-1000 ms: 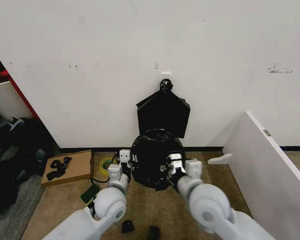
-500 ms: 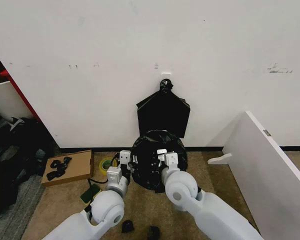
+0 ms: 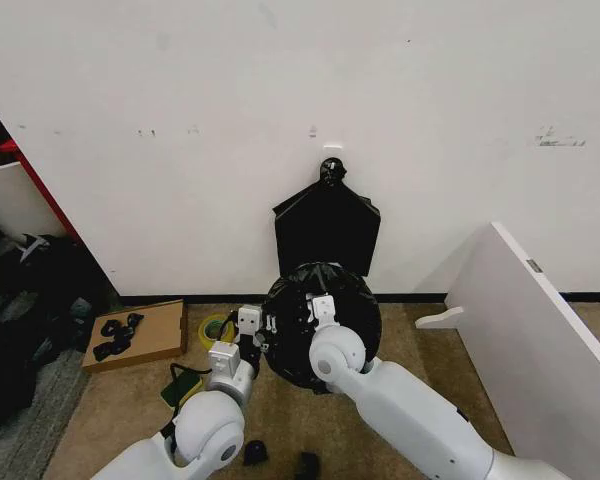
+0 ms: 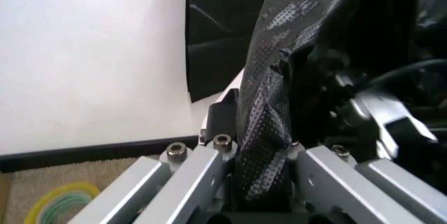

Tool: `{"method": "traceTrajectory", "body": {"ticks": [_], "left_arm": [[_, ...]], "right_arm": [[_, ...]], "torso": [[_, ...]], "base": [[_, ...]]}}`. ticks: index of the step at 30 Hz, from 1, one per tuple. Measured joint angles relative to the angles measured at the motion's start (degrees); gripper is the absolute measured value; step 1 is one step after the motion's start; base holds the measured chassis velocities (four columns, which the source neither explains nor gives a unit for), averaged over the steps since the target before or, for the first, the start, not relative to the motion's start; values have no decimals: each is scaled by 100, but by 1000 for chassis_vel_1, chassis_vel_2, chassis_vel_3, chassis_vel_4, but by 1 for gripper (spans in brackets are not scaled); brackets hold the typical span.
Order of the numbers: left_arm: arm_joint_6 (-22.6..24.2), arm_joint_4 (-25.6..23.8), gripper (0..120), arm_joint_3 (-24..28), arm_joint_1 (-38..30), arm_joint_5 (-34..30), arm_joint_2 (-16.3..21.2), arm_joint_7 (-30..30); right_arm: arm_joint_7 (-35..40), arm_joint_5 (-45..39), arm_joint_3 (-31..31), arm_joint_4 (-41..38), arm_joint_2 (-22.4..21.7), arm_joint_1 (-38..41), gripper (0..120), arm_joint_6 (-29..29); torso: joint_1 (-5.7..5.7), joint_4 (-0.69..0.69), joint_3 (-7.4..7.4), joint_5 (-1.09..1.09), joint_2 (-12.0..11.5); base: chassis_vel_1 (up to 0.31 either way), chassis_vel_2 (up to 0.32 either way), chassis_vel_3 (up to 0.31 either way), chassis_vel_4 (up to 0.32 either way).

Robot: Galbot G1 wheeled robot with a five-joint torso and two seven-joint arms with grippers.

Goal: Place the garbage bag over the trash bin.

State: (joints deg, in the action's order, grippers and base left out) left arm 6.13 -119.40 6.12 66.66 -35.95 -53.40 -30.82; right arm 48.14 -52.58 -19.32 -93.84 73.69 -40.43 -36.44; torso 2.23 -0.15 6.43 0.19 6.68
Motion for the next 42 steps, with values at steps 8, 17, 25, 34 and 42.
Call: {"method": "traceTrajectory", "body": {"ticks": [8, 17, 25, 34, 42], "left_arm": [[-2, -76, 1, -62, 99, 20, 18, 34], [-8, 158, 1, -216, -9, -13, -71, -133], [282, 199, 1, -319, -140, -748, -154, -563], [318, 47, 1, -358, -37, -867, -95, -516], [306, -273, 1, -349, 77, -1033, -43, -439]], "right_arm": [[-11, 111, -35, 122, 51, 61, 0, 2], [142, 14, -331, -755, -289, -36, 0, -185], [94, 596, -731, -1508, -399, -143, 0, -333], [37, 1130, -819, -1163, -279, 145, 0, -183], [-331, 1732, -997, -44, -173, 323, 0, -31]], "torso": [[0, 0, 0, 0, 0], [0, -1, 0, 0, 0], [-1, -1, -1, 0, 0], [-1, 0, 0, 0, 0], [-1, -2, 0, 1, 0]], "base": [[0, 0, 0, 0], [0, 0, 0, 0], [0, 0, 0, 0], [0, 0, 0, 0], [0, 0, 0, 0]]}}
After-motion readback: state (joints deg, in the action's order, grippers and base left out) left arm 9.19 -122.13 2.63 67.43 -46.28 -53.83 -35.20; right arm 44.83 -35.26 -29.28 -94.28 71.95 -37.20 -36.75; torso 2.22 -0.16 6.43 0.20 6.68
